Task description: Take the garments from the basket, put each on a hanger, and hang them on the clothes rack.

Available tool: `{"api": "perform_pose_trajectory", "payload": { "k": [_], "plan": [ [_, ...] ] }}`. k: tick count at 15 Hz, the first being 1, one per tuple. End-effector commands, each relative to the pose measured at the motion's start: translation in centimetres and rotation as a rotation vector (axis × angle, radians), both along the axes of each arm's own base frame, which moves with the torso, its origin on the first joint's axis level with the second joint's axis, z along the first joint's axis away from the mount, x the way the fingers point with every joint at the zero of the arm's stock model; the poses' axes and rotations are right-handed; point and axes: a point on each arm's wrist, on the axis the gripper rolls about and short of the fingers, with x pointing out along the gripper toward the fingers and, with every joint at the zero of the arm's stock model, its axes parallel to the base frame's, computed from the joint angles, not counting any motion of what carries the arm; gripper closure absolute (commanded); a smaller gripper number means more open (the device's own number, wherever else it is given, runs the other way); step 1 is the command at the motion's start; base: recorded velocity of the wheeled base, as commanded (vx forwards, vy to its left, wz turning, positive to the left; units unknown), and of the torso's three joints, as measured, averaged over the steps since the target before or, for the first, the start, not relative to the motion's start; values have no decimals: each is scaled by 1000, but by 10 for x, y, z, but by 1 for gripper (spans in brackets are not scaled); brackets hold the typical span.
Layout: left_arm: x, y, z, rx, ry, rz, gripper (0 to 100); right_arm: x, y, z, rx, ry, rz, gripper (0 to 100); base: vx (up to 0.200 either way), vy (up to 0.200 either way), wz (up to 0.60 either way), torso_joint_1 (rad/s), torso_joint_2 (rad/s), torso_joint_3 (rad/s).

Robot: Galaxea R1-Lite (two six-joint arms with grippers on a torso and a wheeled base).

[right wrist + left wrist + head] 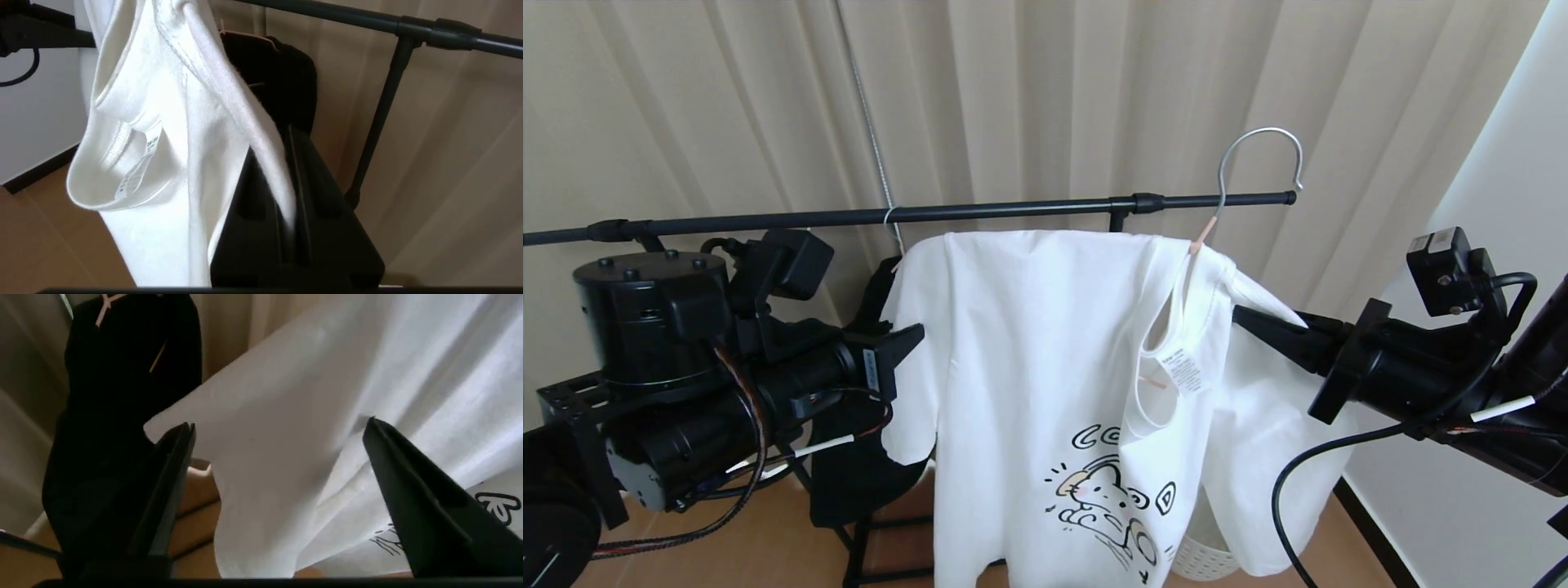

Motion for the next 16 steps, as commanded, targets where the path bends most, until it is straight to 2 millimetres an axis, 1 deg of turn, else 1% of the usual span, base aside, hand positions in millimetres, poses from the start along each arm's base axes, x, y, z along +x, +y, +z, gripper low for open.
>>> {"api": "perform_pose_trajectory", "payload": {
  "k": [1,7,11,16],
  "plan": [
    [2,-1,-4,5,12,2,100,1,0,0,0,-2,-1,100,0,0,0,0,0,0],
    [2,13,-14,19,46,50,100,3,-2,1,1,-3,-12,100,0,0,0,0,0,0],
    [-2,21,-15,18,52,77,100,3,-4,3,5,-10,-19,100,0,0,0,0,0,0],
    [-9,25,-19,24,64,80,100,4,-6,5,8,-16,-25,100,0,0,0,0,0,0]
  ]
}}
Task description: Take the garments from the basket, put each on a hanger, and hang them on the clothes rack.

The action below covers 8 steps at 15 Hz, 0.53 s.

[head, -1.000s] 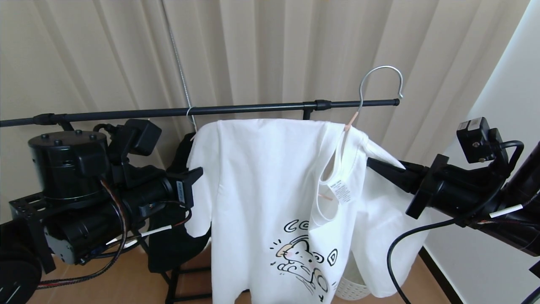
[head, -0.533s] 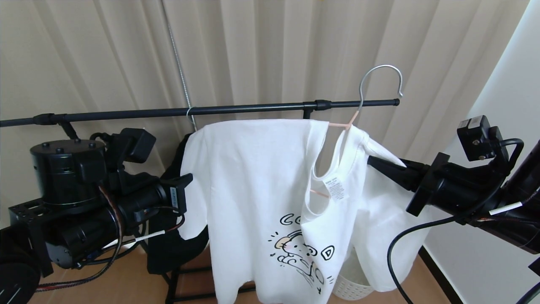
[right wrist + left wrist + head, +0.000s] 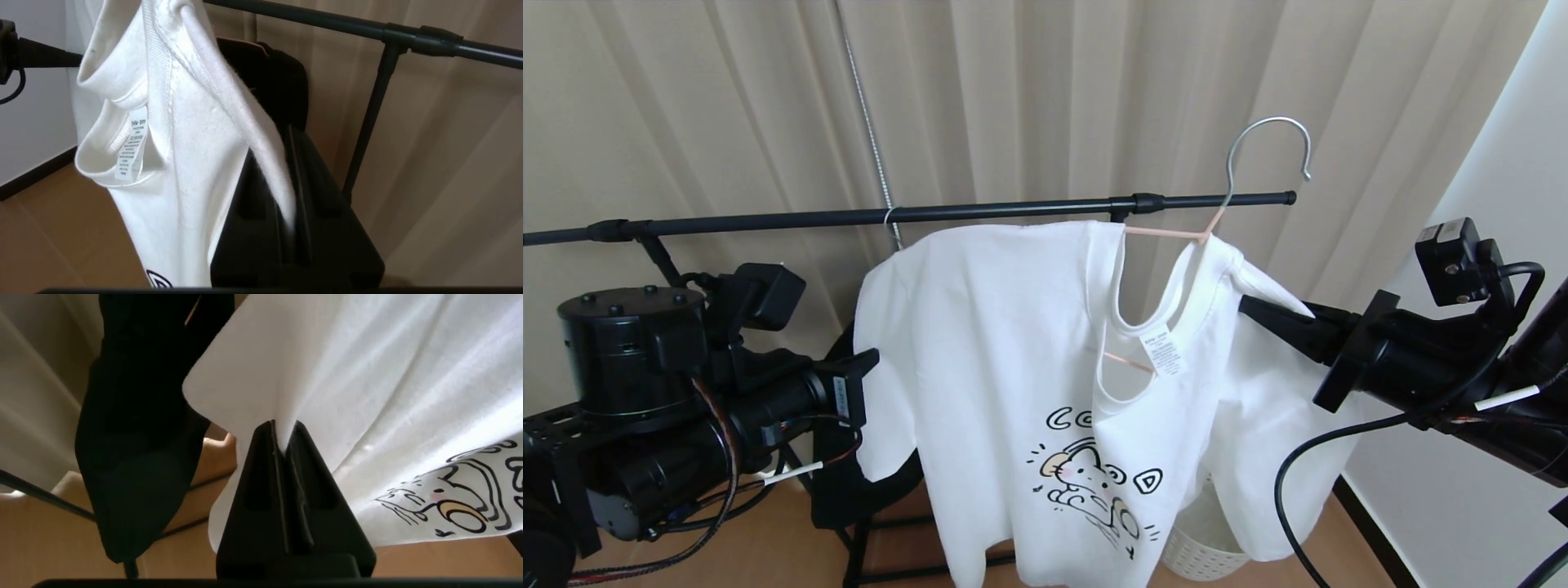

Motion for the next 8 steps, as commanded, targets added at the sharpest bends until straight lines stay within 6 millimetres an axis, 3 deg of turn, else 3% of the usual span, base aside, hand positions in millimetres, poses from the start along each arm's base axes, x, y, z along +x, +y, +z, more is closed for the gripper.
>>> {"api": "perform_pose_trajectory", "payload": {
  "k": [1,8],
  "plan": [
    [-2,2,0,0,1,5,100,0,0,1,1,-3,0,100,0,0,0,0,0,0],
    [-6,4,-8,11,29,5,100,-1,-2,3,4,-9,-6,100,0,0,0,0,0,0]
  ]
}}
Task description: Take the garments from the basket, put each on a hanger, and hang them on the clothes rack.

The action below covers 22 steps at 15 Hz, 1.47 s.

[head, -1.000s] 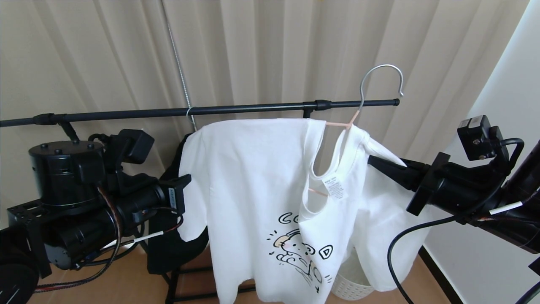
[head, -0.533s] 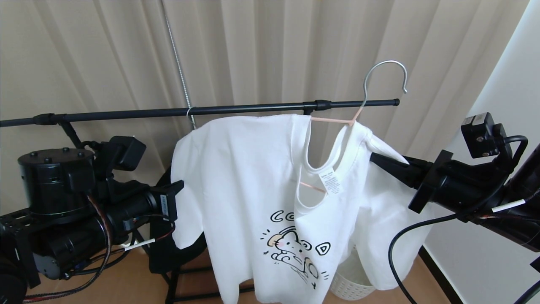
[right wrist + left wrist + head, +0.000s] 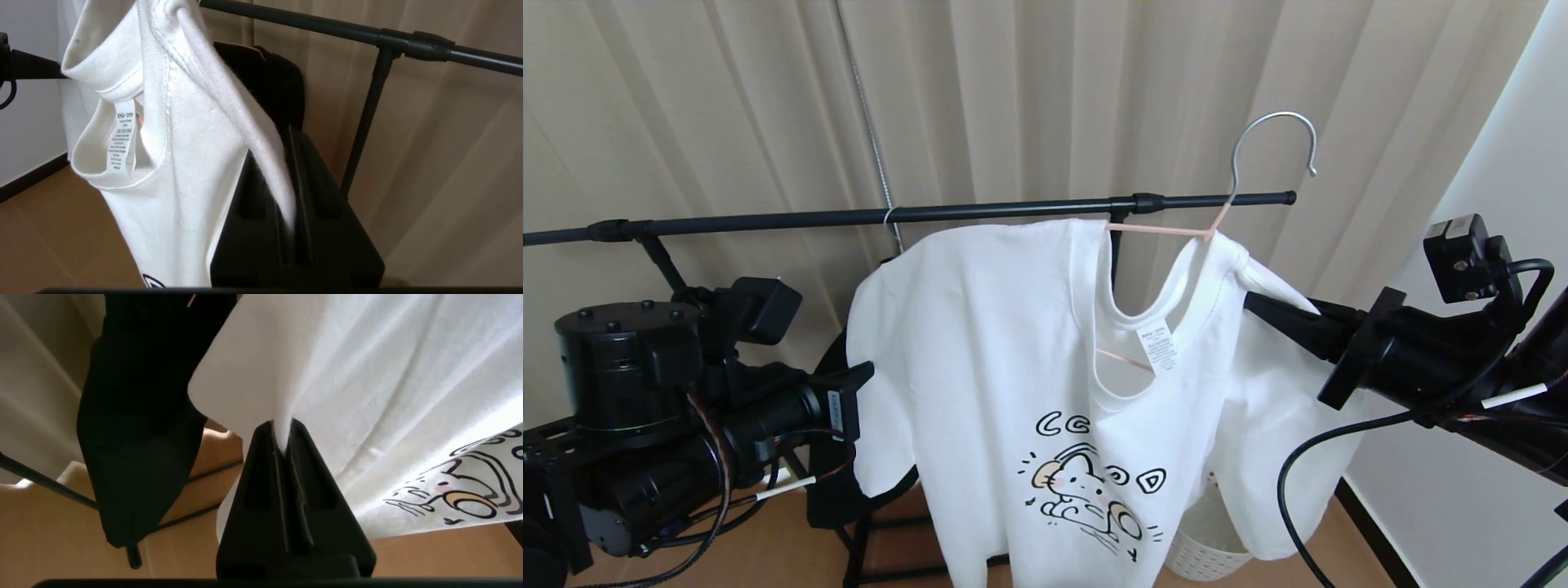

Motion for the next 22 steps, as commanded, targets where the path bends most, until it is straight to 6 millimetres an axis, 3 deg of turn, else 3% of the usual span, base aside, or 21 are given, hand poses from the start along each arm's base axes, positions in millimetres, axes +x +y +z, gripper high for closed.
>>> {"api": "perform_pose_trajectory", "payload": {
  "k": [1,14,15,19,22],
  "plan": [
    [-1,0,-1,1,2,0,100,0,0,0,0,0,-1,100,0,0,0,0,0,0],
    [-4,-1,-1,-7,6,-10,100,1,0,-2,-4,7,1,100,0,0,0,0,0,0],
    [-6,0,1,-9,-4,-12,0,1,0,-2,-2,8,1,100,0,0,0,0,0,0],
    [-20,1,7,-22,-33,-37,0,1,0,-3,-5,11,1,100,0,0,0,0,0,0],
    [-36,-1,33,-65,-136,-87,0,1,0,-4,-6,14,7,100,0,0,0,0,0,0]
  ]
}}
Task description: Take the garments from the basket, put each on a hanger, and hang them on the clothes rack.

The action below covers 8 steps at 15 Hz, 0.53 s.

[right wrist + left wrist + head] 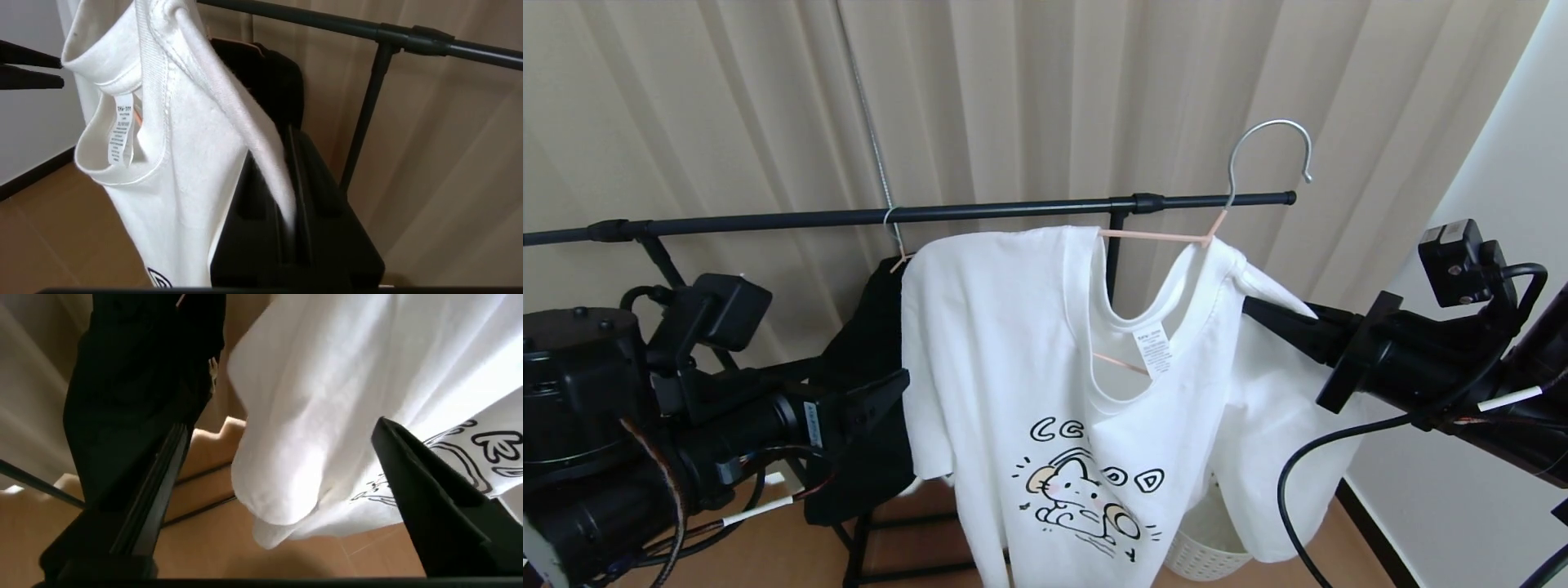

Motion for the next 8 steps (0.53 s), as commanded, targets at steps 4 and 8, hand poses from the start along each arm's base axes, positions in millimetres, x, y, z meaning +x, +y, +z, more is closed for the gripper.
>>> {"api": "perform_pose_trajectory", "payload": {
  "k": [4,8],
  "plan": [
    [-17,-7,48,-72,-102,-156,0,0,1,-5,-6,20,46,100,0,0,0,0,0,0],
    [-14,-11,77,-93,-111,-247,0,2,-3,-10,-13,36,60,100,0,0,0,0,0,0]
  ]
}}
